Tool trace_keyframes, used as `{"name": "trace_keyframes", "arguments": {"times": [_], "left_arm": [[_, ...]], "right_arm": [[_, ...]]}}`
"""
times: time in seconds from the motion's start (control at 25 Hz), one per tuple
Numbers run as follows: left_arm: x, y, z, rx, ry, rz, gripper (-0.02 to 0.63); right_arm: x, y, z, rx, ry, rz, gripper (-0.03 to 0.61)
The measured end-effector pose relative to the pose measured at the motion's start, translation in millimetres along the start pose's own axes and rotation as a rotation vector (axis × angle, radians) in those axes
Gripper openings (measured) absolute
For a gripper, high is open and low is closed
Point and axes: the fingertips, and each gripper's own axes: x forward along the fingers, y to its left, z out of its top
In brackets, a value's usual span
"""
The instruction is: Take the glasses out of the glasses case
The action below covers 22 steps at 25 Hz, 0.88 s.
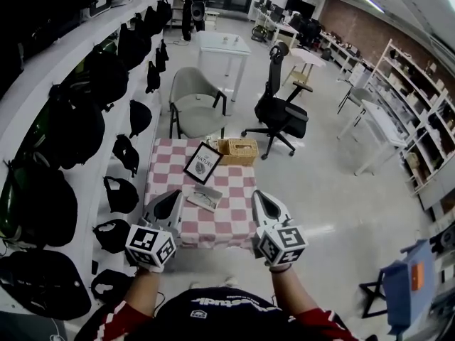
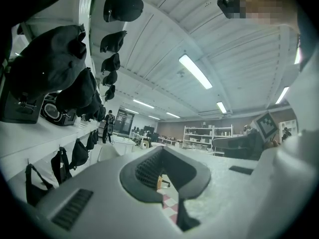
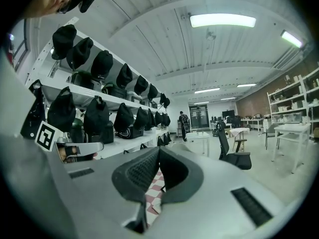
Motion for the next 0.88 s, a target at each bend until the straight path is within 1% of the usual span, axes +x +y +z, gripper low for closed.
{"name": "trace_keyframes", "arguments": {"times": [0.16, 0.48, 0.68, 0.88], "left_arm": [[4, 4, -2, 0.000, -0.003, 0.008, 0.006], [21, 2, 5, 0.030, -0.022, 0.026, 0.006], [39, -10, 11, 0.047, -0.025, 0.002, 0.007], [54, -20, 10, 0.059, -0.036, -0.021, 0.008]], "right_arm": [[8, -1, -1, 0.003, -0.004, 0.012, -0.003], [21, -16, 5, 0.017, -0.027, 0.047, -0.003], [25, -29, 11, 0.018, -0.044, 0.059, -0.003], [26, -39, 9, 0.024, -0.040, 0.060, -0.004]]}}
